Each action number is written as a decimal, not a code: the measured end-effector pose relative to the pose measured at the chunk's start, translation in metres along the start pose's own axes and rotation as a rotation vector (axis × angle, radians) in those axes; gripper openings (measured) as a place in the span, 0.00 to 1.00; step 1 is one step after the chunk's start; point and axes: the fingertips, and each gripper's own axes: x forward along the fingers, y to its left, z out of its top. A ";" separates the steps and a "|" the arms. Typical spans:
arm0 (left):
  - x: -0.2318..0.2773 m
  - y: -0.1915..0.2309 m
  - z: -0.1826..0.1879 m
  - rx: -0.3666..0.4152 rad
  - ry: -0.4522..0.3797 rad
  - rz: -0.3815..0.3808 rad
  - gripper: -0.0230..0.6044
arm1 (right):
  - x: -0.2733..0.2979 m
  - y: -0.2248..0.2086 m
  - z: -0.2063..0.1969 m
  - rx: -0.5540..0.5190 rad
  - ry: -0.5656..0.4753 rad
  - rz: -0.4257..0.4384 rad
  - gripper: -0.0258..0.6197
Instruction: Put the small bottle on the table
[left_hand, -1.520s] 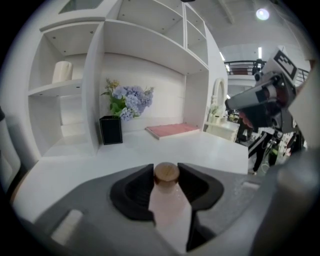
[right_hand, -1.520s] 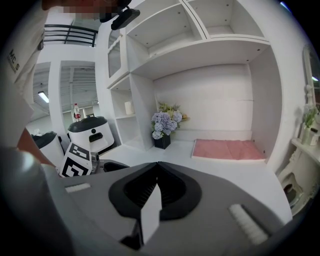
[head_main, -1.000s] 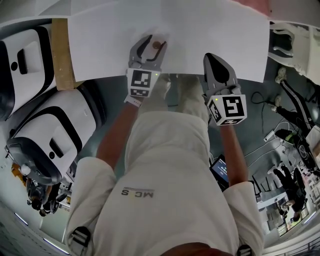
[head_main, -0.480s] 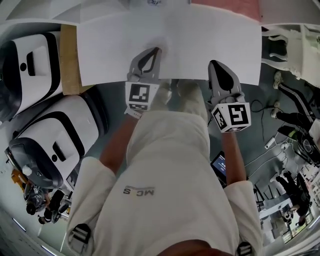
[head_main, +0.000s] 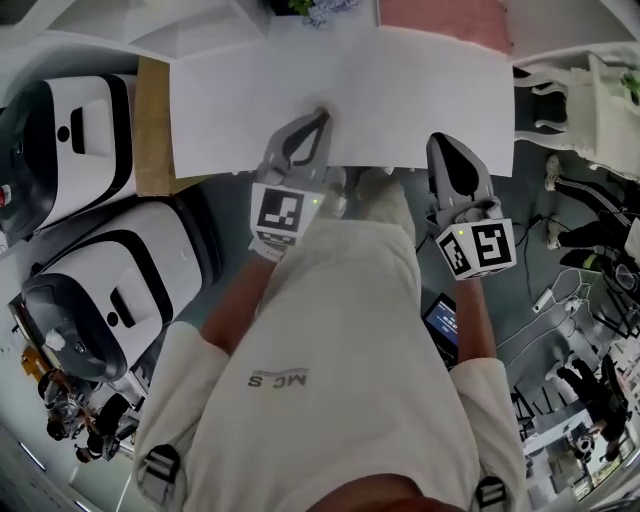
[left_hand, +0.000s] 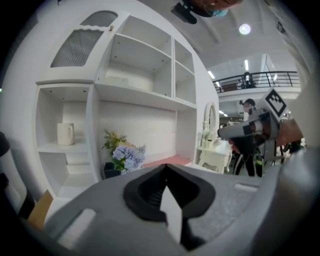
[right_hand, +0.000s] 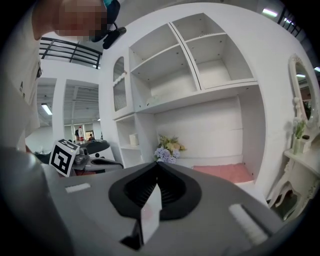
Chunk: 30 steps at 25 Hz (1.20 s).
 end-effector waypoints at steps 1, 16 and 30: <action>-0.003 -0.002 0.006 -0.001 -0.007 -0.003 0.04 | -0.004 0.000 0.004 -0.002 -0.002 0.002 0.04; -0.047 -0.023 0.065 0.019 -0.056 -0.039 0.04 | -0.057 0.025 0.048 -0.007 -0.119 -0.013 0.04; -0.048 -0.031 0.071 0.015 -0.073 -0.028 0.04 | -0.062 0.026 0.054 -0.049 -0.148 -0.016 0.04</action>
